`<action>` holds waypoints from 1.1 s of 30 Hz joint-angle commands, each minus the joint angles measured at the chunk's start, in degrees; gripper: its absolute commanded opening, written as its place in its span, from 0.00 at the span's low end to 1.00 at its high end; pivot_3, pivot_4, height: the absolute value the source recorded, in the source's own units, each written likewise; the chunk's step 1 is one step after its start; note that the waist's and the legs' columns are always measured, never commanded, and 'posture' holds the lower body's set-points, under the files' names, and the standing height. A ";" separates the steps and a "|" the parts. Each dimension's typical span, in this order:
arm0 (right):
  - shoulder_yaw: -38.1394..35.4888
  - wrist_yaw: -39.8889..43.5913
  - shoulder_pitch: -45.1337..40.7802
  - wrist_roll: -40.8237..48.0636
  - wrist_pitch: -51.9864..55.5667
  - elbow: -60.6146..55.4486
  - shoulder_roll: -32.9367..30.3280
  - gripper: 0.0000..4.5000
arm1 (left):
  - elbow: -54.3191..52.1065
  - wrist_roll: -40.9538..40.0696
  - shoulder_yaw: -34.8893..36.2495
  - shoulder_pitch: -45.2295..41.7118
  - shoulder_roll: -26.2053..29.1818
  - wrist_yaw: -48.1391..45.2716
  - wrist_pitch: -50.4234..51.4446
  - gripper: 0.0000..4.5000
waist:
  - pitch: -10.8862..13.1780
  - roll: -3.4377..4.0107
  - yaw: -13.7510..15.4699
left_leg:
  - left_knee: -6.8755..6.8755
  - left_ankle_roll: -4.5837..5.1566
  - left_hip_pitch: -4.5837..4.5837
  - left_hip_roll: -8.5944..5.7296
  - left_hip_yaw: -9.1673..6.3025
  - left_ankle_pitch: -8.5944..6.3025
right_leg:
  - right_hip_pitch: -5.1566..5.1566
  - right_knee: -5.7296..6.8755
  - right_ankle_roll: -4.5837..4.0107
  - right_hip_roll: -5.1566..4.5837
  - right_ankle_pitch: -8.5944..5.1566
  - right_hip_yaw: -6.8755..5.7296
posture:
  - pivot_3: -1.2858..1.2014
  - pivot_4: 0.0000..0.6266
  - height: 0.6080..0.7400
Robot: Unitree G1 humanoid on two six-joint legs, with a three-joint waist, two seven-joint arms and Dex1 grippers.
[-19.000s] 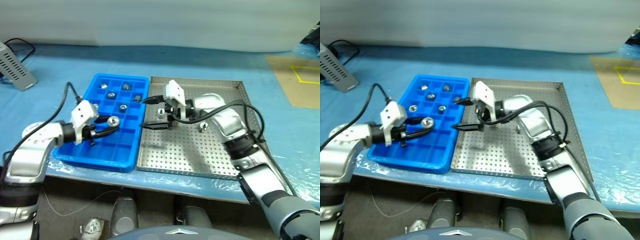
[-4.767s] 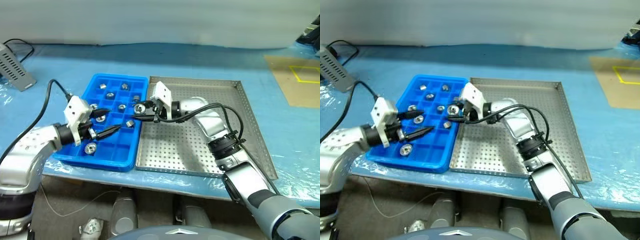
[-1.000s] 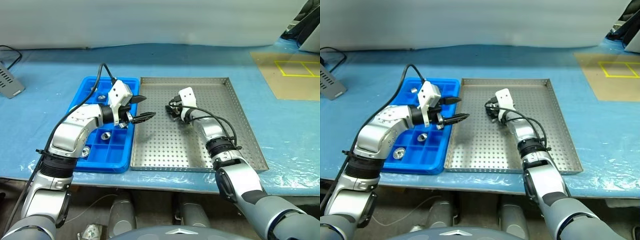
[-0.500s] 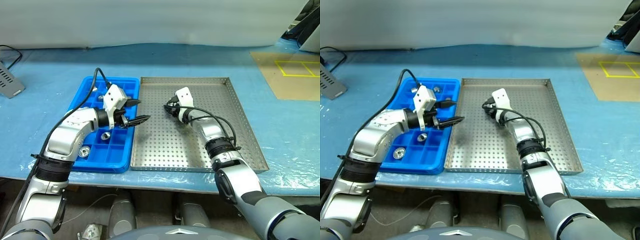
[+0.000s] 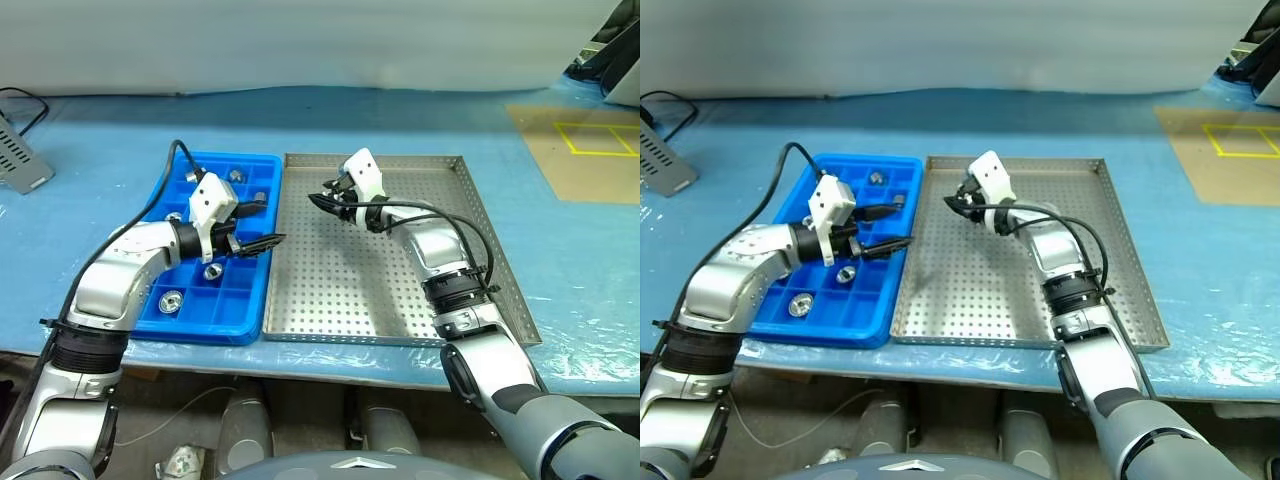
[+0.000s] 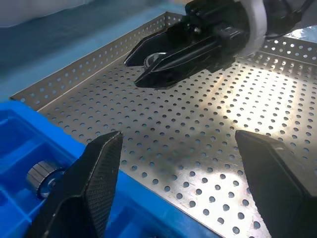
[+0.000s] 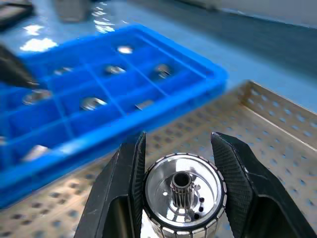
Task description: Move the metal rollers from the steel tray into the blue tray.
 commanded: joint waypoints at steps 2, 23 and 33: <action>5.40 13.36 -1.79 7.43 4.51 -9.12 -0.60 0.38 | -8.58 -4.45 7.70 5.83 5.09 -0.58 2.78 0.85 | 0.00 0.00 0.26 | -0.25 0.01 0.08 -0.01 0.00 -0.01 | 0.00 -0.08 -0.08 0.01 -0.05 -0.04 | 0.55 0.24 1.00; 16.96 28.92 -7.78 5.33 0.09 1.09 4.47 0.38 | -37.91 -12.97 28.76 44.63 2.67 11.65 9.45 0.85 | 0.04 -0.01 10.10 | -0.89 -0.03 0.03 0.24 -0.15 0.00 | -0.08 -0.41 0.15 -0.05 -0.33 -0.17 | 0.72 0.24 1.00; 18.60 30.50 -5.81 7.50 12.36 -3.98 1.71 0.38 | -35.85 -12.44 26.47 43.65 2.80 12.86 7.45 0.85 | 0.04 0.00 12.90 | -0.91 -0.07 0.05 0.23 -0.65 0.02 | -0.08 -0.39 0.36 0.00 -0.45 -0.09 | 0.70 0.24 1.00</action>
